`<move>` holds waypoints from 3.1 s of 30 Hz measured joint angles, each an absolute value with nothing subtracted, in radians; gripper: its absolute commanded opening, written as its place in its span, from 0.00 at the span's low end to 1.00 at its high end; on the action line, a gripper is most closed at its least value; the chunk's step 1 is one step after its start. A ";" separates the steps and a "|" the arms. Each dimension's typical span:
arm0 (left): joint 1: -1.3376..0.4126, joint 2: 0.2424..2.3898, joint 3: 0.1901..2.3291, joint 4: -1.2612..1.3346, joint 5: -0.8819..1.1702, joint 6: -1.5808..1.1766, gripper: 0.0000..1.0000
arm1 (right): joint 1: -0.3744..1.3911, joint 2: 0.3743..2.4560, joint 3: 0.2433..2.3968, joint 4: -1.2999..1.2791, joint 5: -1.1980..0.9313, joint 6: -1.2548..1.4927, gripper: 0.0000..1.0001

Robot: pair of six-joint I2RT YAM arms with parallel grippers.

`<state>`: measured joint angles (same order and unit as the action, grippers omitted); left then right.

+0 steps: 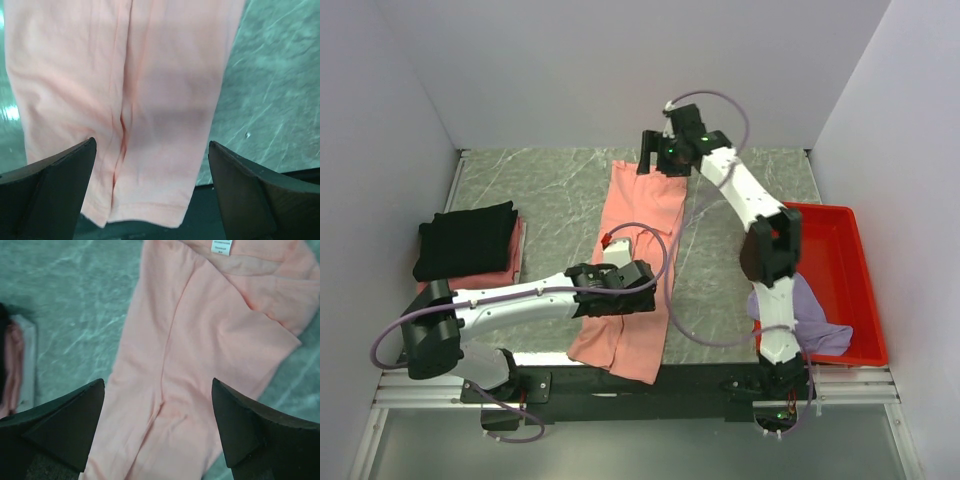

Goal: Fold and stack the t-shirts
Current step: Fold the tshirt

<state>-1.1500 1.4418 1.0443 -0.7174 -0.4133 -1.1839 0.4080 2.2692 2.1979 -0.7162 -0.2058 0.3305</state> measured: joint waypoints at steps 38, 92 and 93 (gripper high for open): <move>-1.074 1.731 1.002 -0.243 -0.265 -0.852 1.00 | 0.480 2.218 1.767 -0.688 -0.076 0.371 0.94; -1.097 1.063 0.413 -0.381 -0.070 -1.261 0.16 | 0.427 0.950 0.693 -0.476 0.021 0.614 0.97; -1.097 1.065 0.411 -0.381 -0.068 -1.264 0.07 | 0.427 0.952 0.691 -0.481 0.014 0.613 0.97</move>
